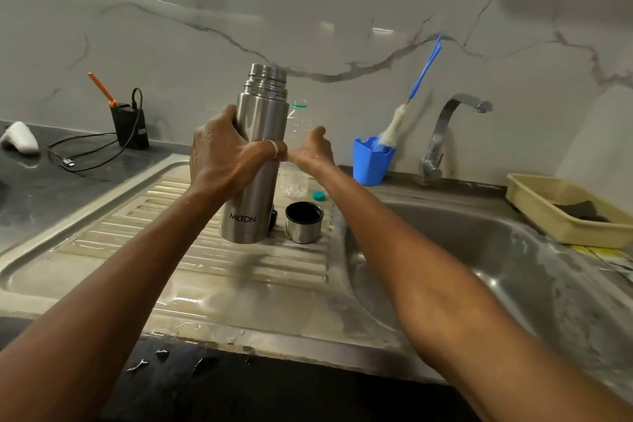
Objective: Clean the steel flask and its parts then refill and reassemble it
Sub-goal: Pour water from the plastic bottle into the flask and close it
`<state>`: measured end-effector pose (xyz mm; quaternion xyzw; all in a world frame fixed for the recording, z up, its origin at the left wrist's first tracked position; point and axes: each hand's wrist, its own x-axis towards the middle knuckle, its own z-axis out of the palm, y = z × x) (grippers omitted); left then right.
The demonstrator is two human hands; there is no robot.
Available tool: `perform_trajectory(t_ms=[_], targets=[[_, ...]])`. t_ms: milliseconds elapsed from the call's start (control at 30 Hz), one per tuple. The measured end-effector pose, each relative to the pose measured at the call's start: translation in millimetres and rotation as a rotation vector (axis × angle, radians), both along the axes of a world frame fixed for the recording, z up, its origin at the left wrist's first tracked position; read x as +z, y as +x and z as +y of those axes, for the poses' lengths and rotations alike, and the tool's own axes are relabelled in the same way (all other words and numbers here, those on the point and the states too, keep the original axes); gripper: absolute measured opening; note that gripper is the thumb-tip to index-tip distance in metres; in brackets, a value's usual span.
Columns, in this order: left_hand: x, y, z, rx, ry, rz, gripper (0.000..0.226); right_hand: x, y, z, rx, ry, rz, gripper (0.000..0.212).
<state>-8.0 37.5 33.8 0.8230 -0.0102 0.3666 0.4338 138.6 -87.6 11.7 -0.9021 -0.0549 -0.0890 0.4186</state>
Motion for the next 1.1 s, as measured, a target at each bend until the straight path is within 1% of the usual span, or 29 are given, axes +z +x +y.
perform_trajectory(t_ms=[33,67,100,133,167,200,233,267,300,333,367,433,500,533,567,600,667,733,833,900,967,1033,1100], targets=[[0,-1,-2,-0.006,-0.003,-0.003,0.069,2,-3,-2,0.004,0.04,0.046,0.113],[-1,-2,-3,-0.007,-0.009,-0.005,0.069,4,-7,-4,-0.014,0.05,0.044,0.116],[-1,-3,-3,-0.005,-0.015,-0.005,0.07,5,-11,-6,-0.056,0.001,-0.022,0.112],[-2,-5,-3,-0.005,-0.022,-0.002,0.071,5,-16,-9,-0.117,-0.086,-0.141,0.104],[-2,-7,-3,-0.003,-0.026,0.003,0.073,4,-22,-11,-0.165,-0.167,-0.295,0.091],[-2,-8,-3,0.0,-0.026,0.008,0.075,4,-28,-13,-0.182,-0.214,-0.449,0.075],[-2,-10,-3,0.004,-0.024,0.009,0.076,6,-35,-14,-0.137,-0.223,-0.555,0.057],[-2,-12,-2,0.01,-0.024,0.008,0.075,9,-43,-15,-0.031,-0.214,-0.579,0.04],[-1,-15,-2,0.016,-0.025,0.001,0.073,12,-49,-15,0.103,-0.213,-0.535,0.026],[-1,-17,-1,0.026,-0.029,-0.008,0.07,15,-56,-16,0.237,-0.248,-0.438,0.016],[-1,-19,0,0.035,-0.035,-0.019,0.068,18,-62,-15,0.349,-0.308,-0.323,0.013],[0,-23,1,0.041,-0.042,-0.033,0.064,20,-68,-11,0.514,-0.43,-0.112,0.02],[0,-26,1,0.043,-0.03,-0.04,0.062,15,-68,-4,0.62,-0.542,0.074,0.051],[0,-27,2,0.047,-0.025,-0.041,0.063,11,-66,1,0.65,-0.596,0.138,0.065],[0,-27,2,0.051,-0.021,-0.042,0.064,6,-64,6,0.668,-0.644,0.167,0.072],[-1,-27,3,0.052,-0.02,-0.044,0.064,0,-62,10,0.676,-0.685,0.165,0.075],[-2,-25,3,0.053,-0.023,-0.052,0.061,-8,-60,13,0.682,-0.708,0.136,0.071],[-4,-23,3,0.057,-0.018,-0.054,0.057,-12,-61,14,0.666,-0.662,0.097,0.06],[-3,-25,2,0.049,-0.014,-0.053,0.062,-10,-61,17,0.648,-0.51,0.122,0.055],[0,-28,1,0.046,-0.021,-0.057,0.061,4,-61,14,0.588,-0.415,0.089,0.052],[4,-31,-1,0.046,-0.006,-0.061,0.056,27,-69,1,0.549,-0.325,0.027,0.04],[11,-36,-7,0.051,0.004,-0.051,0.057,52,-82,-19,0.524,-0.233,-0.001,0.042],[19,-41,-16,0.042,-0.023,-0.04,0.067,72,-95,-40,0.491,-0.159,0.004,0.047]])
